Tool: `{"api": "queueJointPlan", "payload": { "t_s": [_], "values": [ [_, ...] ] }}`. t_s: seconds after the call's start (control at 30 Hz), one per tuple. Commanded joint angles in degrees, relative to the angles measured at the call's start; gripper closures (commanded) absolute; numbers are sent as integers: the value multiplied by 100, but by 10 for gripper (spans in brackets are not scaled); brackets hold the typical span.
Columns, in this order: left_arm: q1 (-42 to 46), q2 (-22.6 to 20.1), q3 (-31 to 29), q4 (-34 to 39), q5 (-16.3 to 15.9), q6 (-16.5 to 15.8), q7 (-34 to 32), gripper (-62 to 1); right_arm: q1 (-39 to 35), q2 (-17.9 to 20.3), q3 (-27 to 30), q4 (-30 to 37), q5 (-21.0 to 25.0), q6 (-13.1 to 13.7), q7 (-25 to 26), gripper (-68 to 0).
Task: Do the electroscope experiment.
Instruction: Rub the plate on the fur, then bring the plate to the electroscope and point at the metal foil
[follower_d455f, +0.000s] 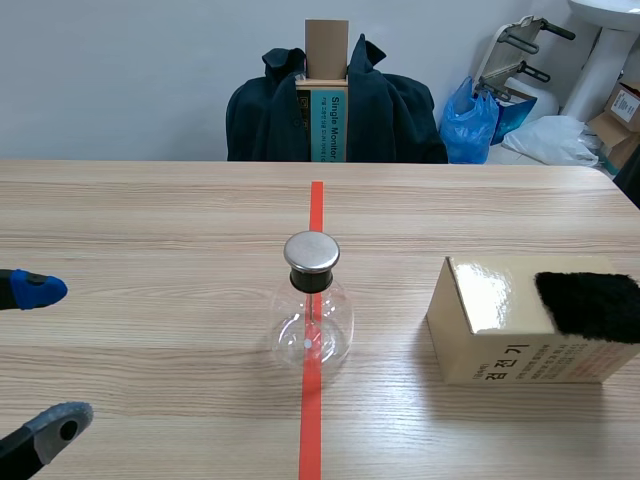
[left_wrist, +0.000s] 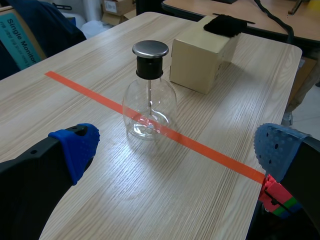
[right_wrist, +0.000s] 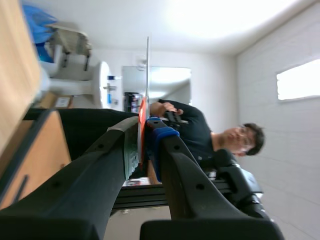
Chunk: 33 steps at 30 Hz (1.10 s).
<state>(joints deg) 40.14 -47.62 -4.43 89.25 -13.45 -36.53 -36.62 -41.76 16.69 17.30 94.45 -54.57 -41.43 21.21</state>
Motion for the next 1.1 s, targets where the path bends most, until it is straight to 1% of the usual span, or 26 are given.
{"api": "queueJointPlan", "payload": {
  "t_s": [0.0, 0.17, 0.2, 0.3, 0.4, 0.47, 0.5, 0.57, 0.67, 0.83, 0.93, 1.07],
  "values": [
    [-92, 28, 22, 63, -46, -11, 28, -623, 46, 48, 81, 146, 46, -343, -142, -8],
    [-507, 31, 175, -83, -46, -31, 588, -623, 48, 50, 81, 625, 96, -343, -343, -8],
    [-629, 42, 229, -138, -46, -31, 710, -592, 48, 57, 81, 719, 114, -343, -372, -8],
    [-1027, 190, 385, -350, -44, -37, 1091, -405, 48, 109, 79, 970, 234, -343, -398, -8],
    [-1480, 435, 581, -662, -39, -83, 1390, -197, 50, 127, 79, 1204, 299, -343, -415, -8],
    [-1775, 601, 763, -916, 24, -131, 1484, -72, 50, 125, 79, 1333, 308, -343, -417, -8],
    [-1932, 680, 872, -1056, 96, -160, 1495, -22, 50, 125, 79, 1388, 328, -343, -417, -8],
    [-2247, 846, 1110, -1342, 245, -184, 1506, -29, 50, 125, 74, 1475, 389, -343, -413, -8],
    [-2726, 1086, 1502, -1810, 262, -184, 1497, -29, 76, 122, 74, 1545, 428, -269, -396, -8],
    [-3456, 1488, 2114, -2533, 304, -179, 1357, -29, 229, 122, 70, 1550, 514, -234, -306, -8],
    [-3788, 1735, 2385, -2889, 507, -175, 1281, -29, 382, 122, 70, 1550, 511, -44, -306, -8],
    [-4081, 2002, 2636, -3259, 693, -153, 1196, -29, 579, 122, -11, 1550, 457, 225, -315, -8]
  ]
}}
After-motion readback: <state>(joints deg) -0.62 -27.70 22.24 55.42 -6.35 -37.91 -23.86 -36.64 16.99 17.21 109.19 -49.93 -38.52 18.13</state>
